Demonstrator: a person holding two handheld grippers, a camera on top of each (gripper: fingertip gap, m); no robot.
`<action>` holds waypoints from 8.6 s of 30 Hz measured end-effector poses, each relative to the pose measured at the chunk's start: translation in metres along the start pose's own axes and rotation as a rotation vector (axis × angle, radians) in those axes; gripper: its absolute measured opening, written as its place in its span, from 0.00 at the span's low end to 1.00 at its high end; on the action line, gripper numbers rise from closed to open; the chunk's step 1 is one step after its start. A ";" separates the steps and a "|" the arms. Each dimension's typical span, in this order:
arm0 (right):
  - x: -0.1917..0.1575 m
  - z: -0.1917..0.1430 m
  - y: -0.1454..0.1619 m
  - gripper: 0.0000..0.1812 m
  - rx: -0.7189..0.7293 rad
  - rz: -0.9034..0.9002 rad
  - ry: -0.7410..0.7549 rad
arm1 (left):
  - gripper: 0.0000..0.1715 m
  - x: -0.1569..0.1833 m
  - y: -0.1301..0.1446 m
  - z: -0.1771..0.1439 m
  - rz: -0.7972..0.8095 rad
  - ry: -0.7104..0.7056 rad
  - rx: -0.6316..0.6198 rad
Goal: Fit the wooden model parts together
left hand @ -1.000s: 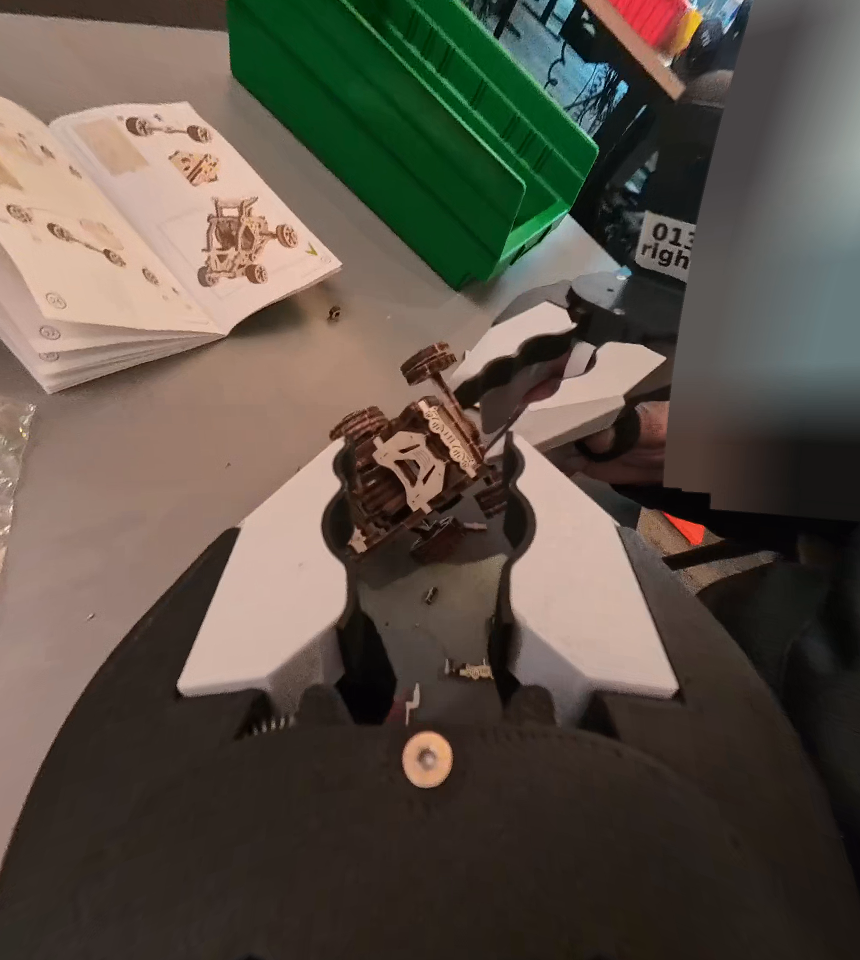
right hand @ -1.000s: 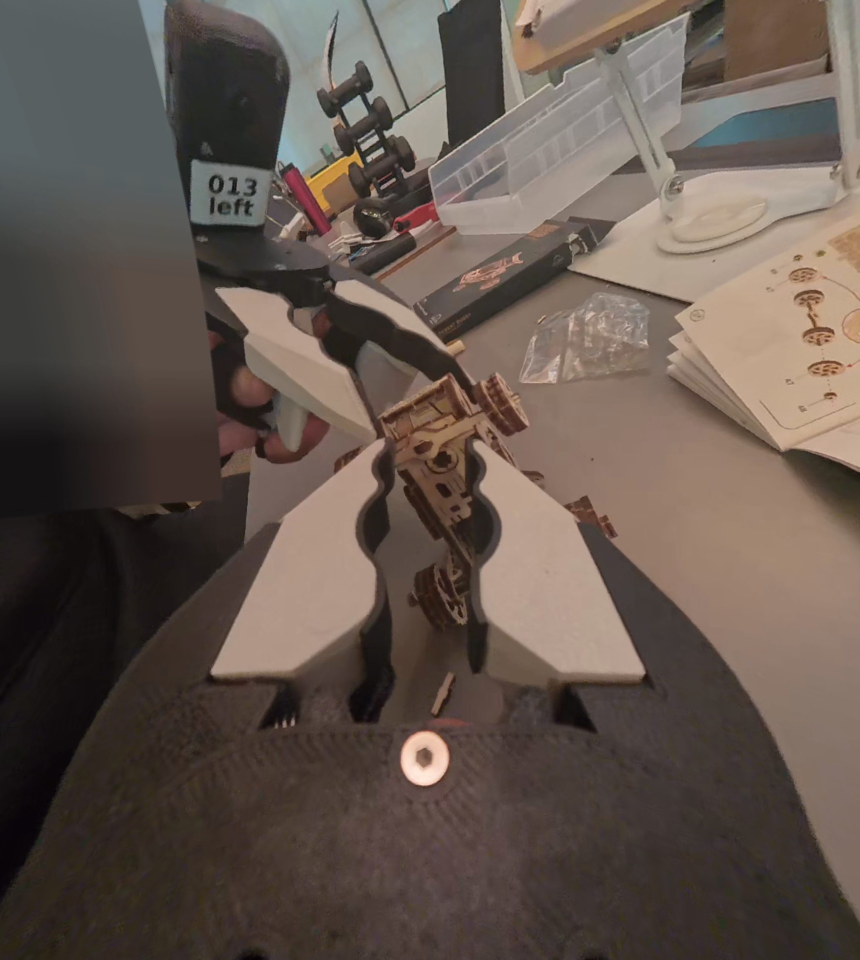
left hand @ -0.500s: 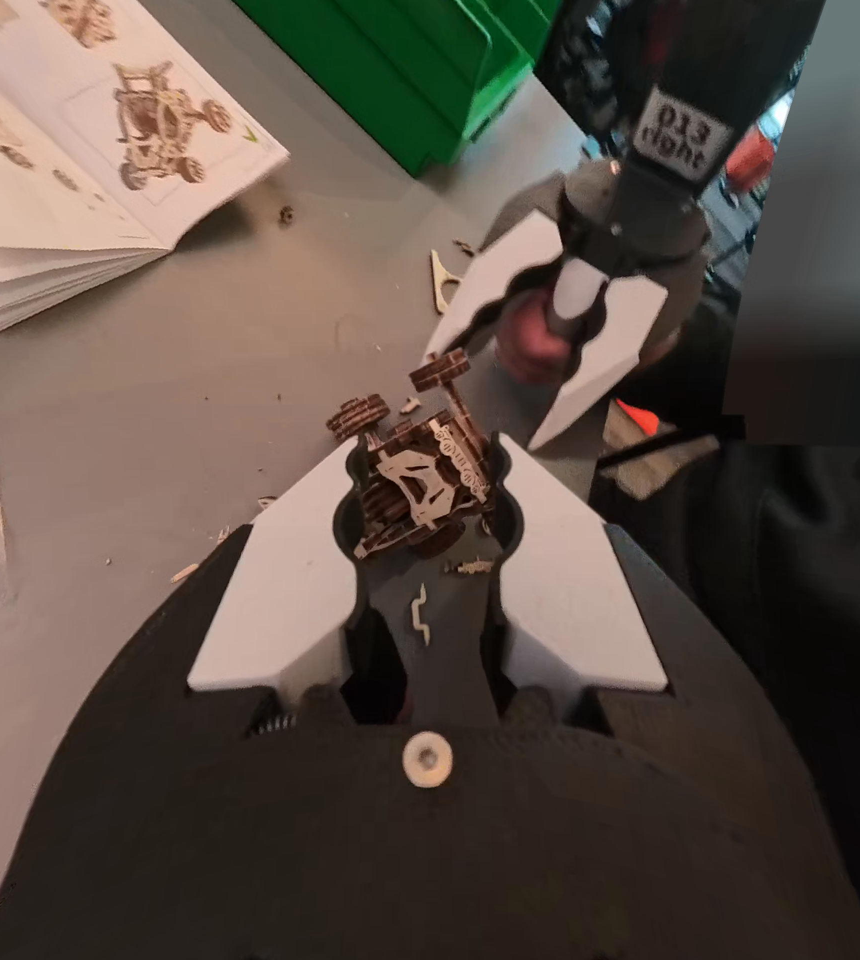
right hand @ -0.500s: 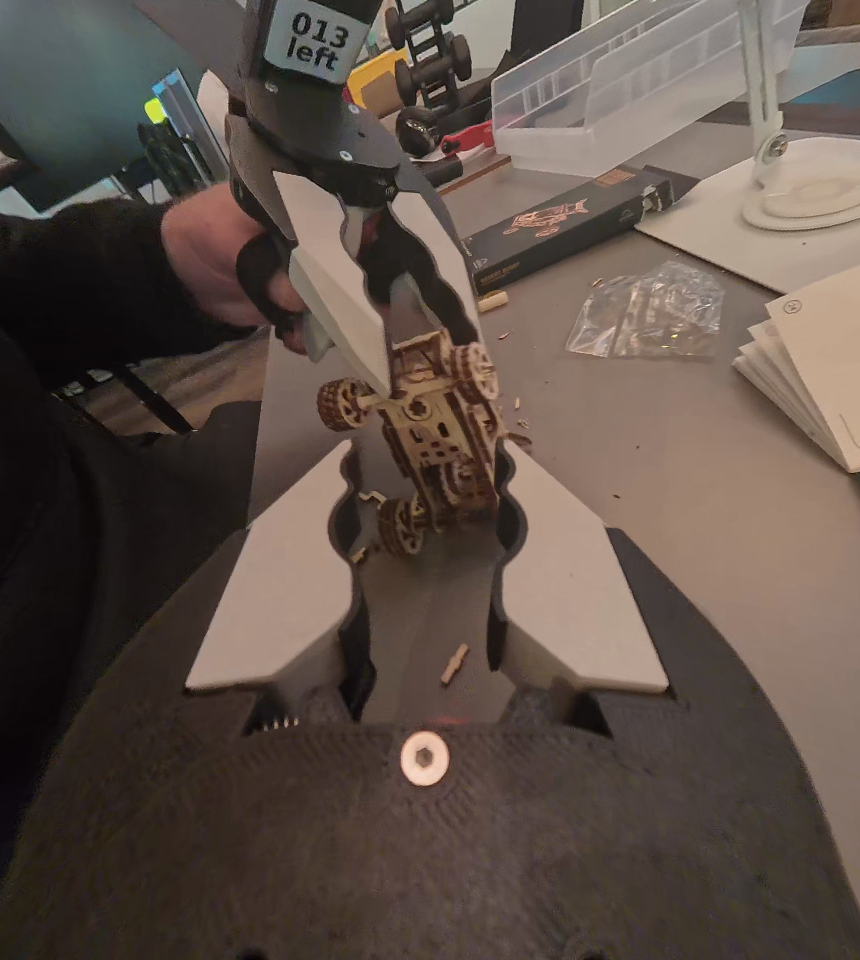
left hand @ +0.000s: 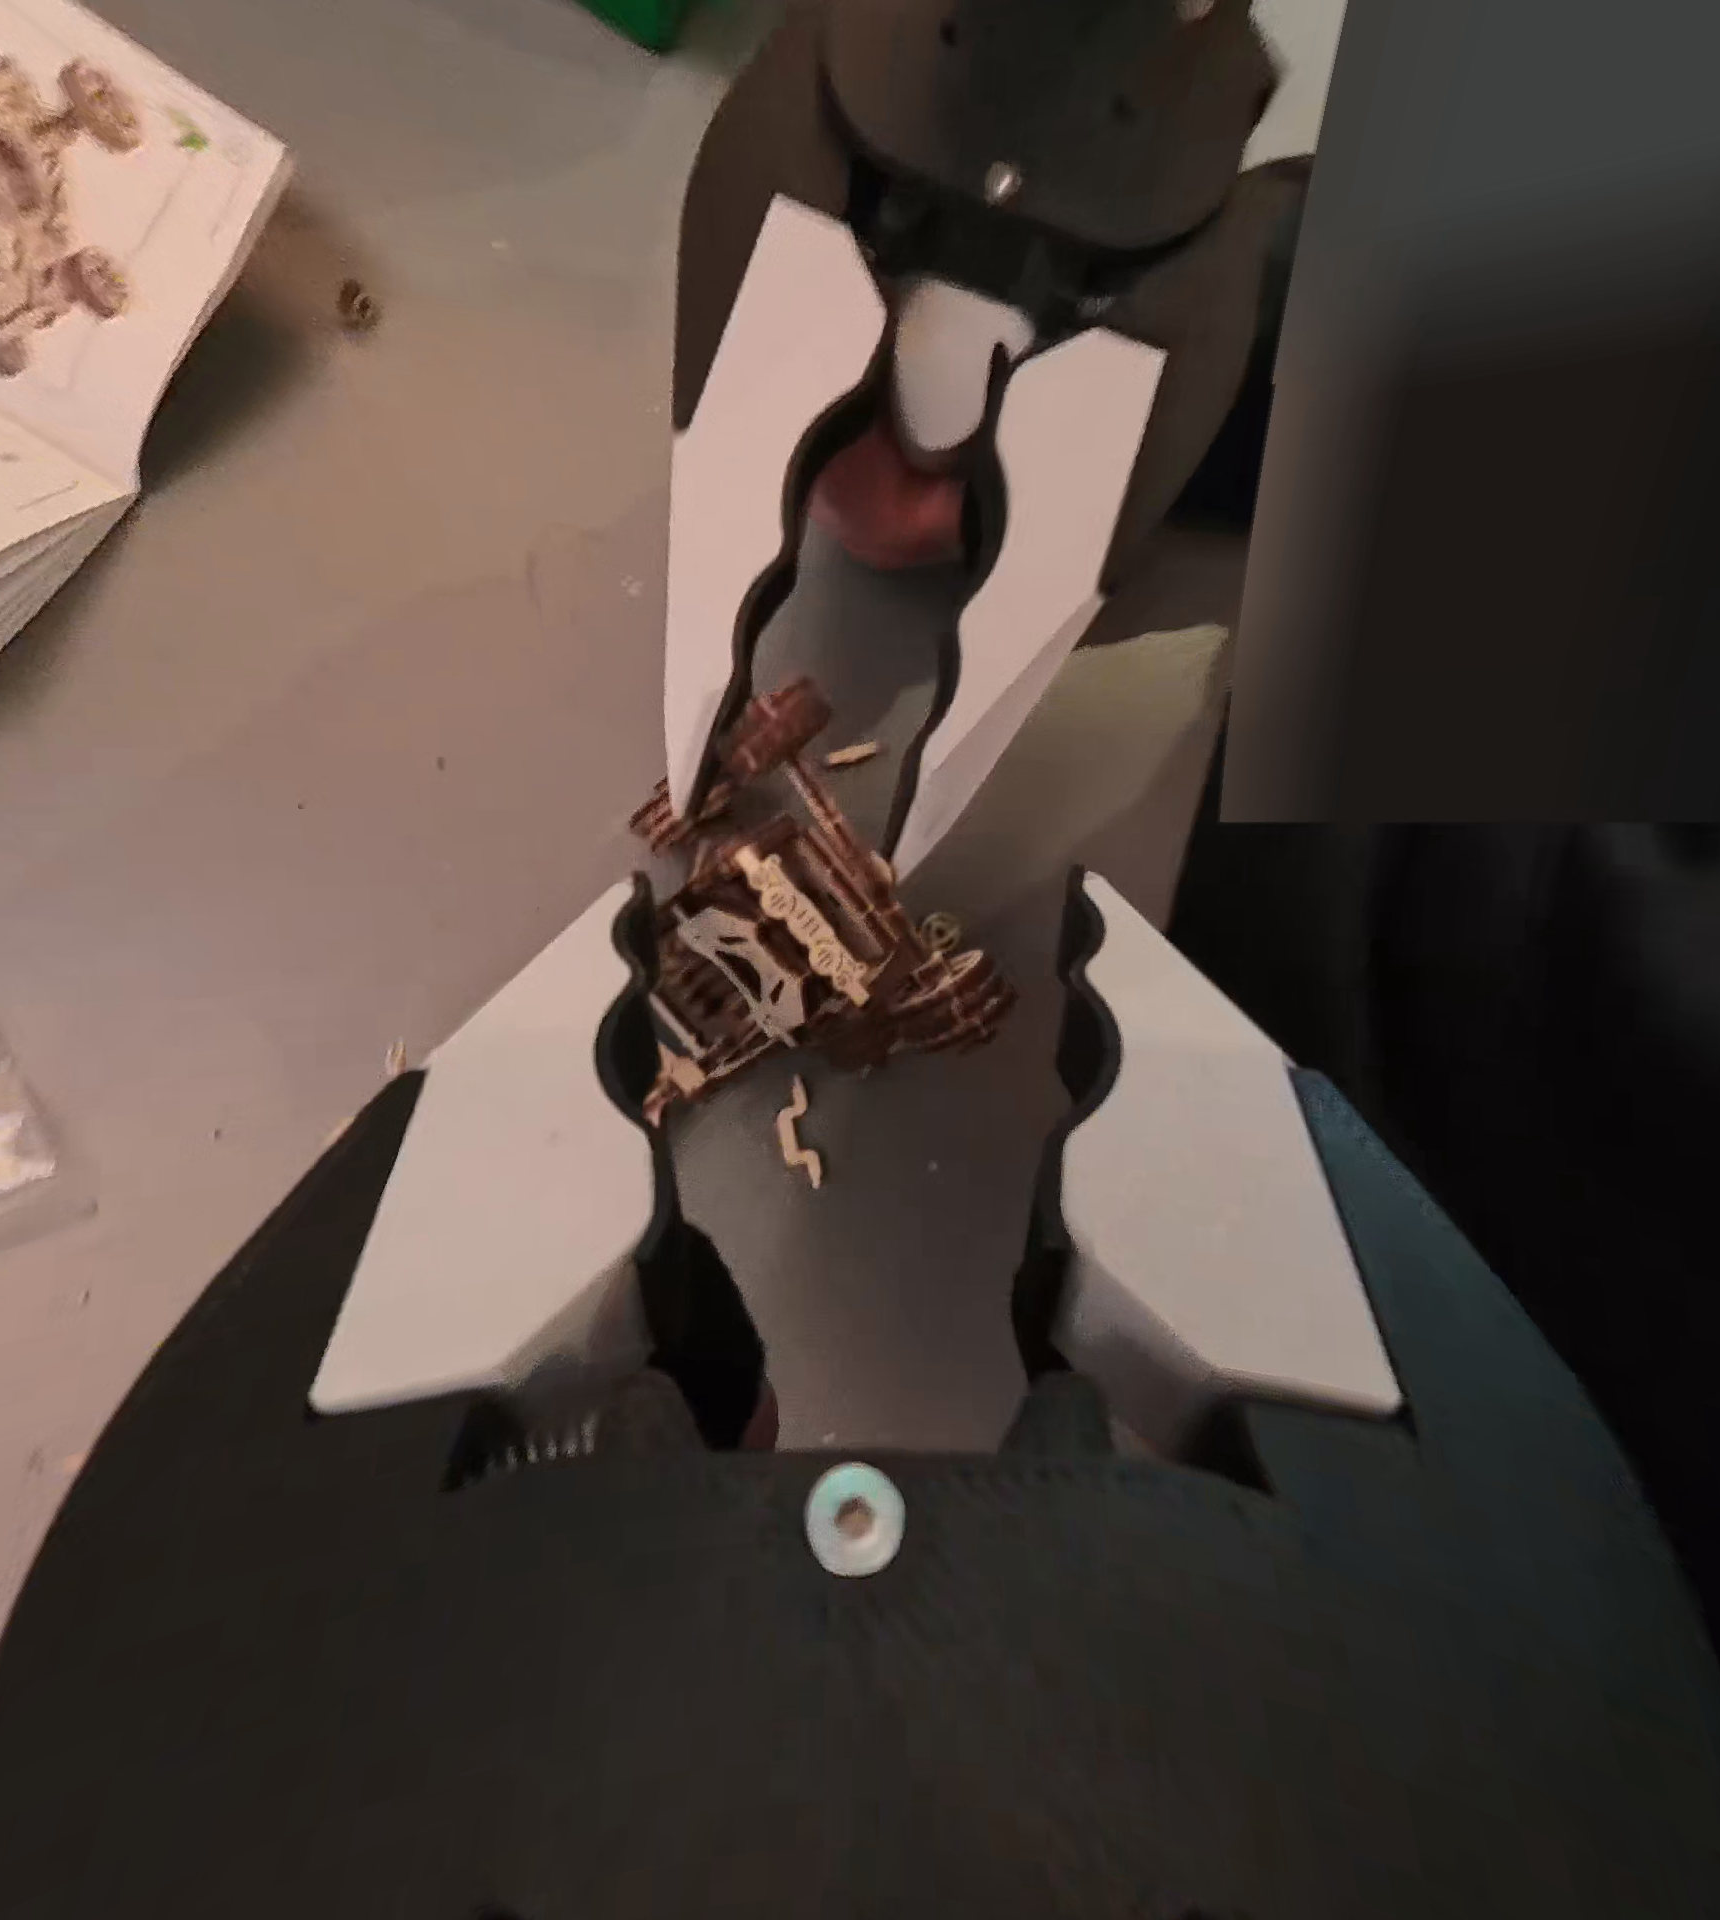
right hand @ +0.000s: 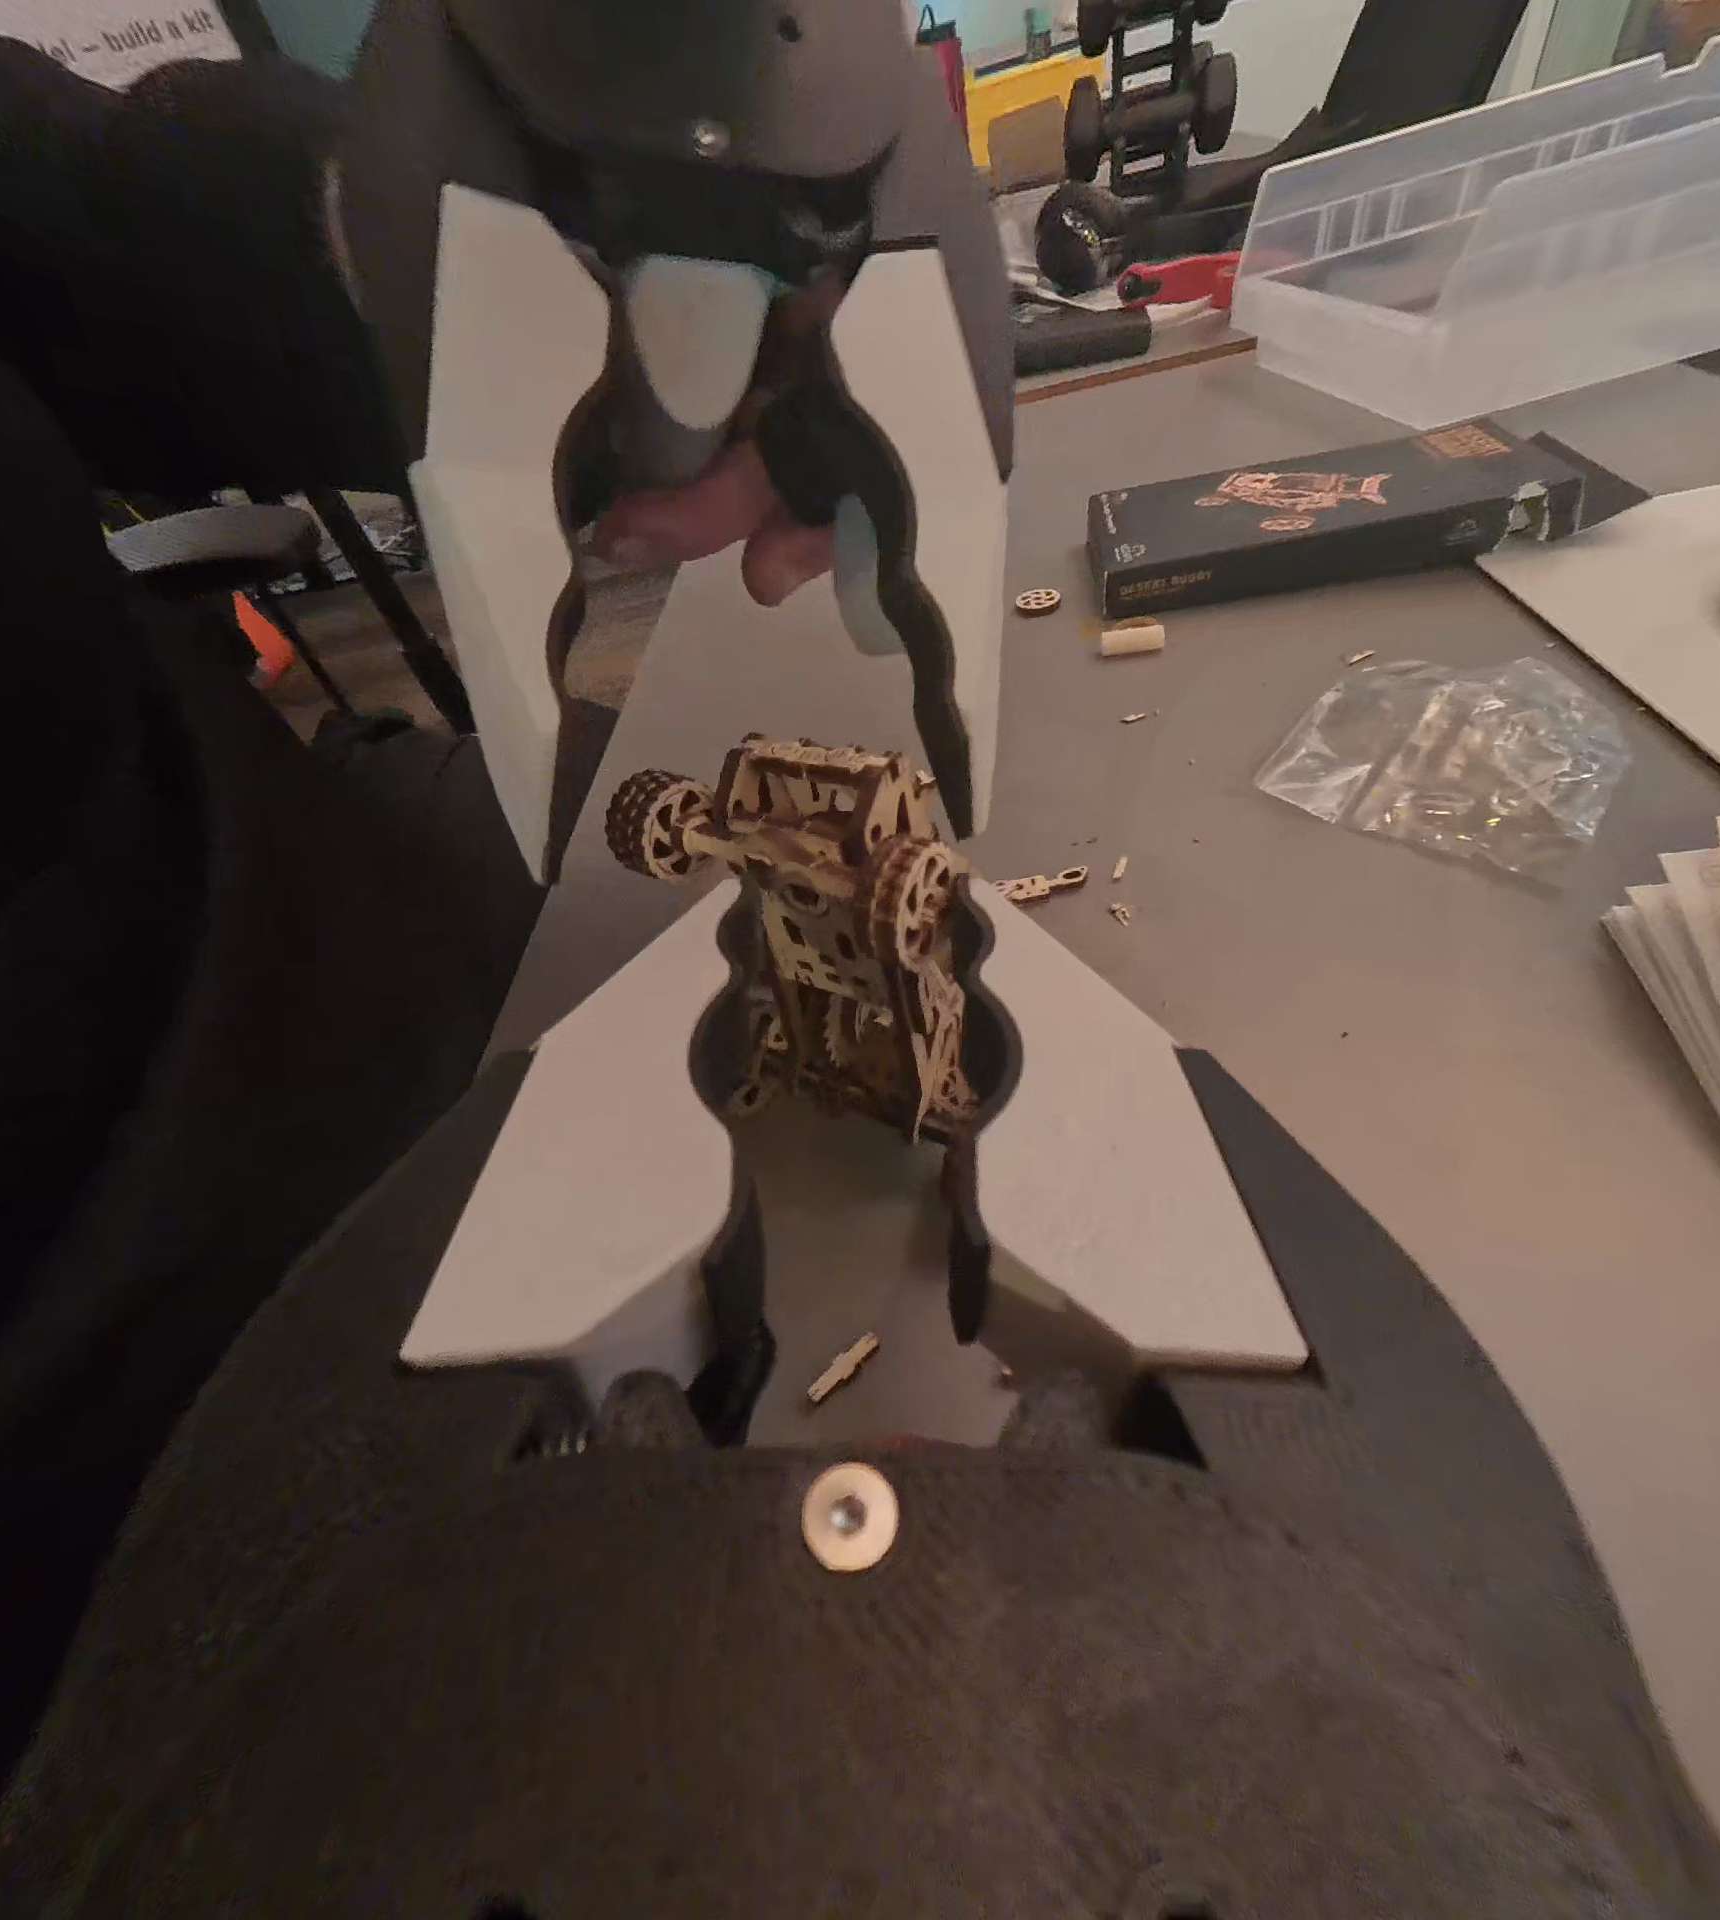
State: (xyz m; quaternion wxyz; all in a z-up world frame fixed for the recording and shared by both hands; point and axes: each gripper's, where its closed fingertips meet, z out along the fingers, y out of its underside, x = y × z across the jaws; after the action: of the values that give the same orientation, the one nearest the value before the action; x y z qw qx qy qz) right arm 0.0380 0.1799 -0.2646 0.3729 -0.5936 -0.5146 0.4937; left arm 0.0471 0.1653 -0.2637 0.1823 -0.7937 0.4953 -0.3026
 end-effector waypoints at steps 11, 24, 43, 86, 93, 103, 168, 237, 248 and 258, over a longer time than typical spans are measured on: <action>-0.005 0.008 -0.002 0.16 0.004 0.056 0.042 | 0.25 -0.015 0.040 0.005 0.003 -0.281 -0.155; -0.011 0.016 0.002 0.20 -0.208 -0.353 0.097 | 0.24 -0.018 0.042 0.003 0.443 -0.300 -0.280; -0.009 0.012 0.000 0.24 -0.464 -0.508 0.084 | 0.24 -0.016 0.037 0.001 0.428 -0.336 -0.232; 0.001 0.020 0.002 0.13 -0.558 -0.521 0.146 | 0.22 -0.029 0.027 0.004 0.536 -0.455 -0.044; 0.001 0.020 0.002 0.13 -0.557 -0.491 0.144 | 0.22 -0.029 0.026 0.004 0.526 -0.430 -0.020; 0.002 0.021 0.002 0.16 -0.517 -0.435 0.111 | 0.21 -0.026 0.020 0.005 0.458 -0.369 0.019; -0.021 0.029 0.000 0.16 -0.371 -0.156 0.047 | 0.30 -0.018 0.032 0.022 0.394 -0.329 0.000; -0.011 0.016 0.002 0.14 -0.472 -0.287 0.080 | 0.22 -0.022 0.022 0.018 0.332 -0.275 0.069; -0.013 0.016 0.002 0.15 -0.446 -0.277 0.042 | 0.22 -0.009 0.018 0.004 0.264 -0.122 0.200; -0.016 0.016 0.003 0.15 -0.457 -0.276 0.020 | 0.20 -0.005 0.017 -0.003 0.278 -0.126 0.251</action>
State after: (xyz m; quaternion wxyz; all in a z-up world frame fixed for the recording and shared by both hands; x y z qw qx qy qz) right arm 0.0231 0.1630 -0.2679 0.2982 -0.5913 -0.6852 0.3033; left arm 0.0320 0.1619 -0.2729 0.3504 -0.7059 0.5462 -0.2837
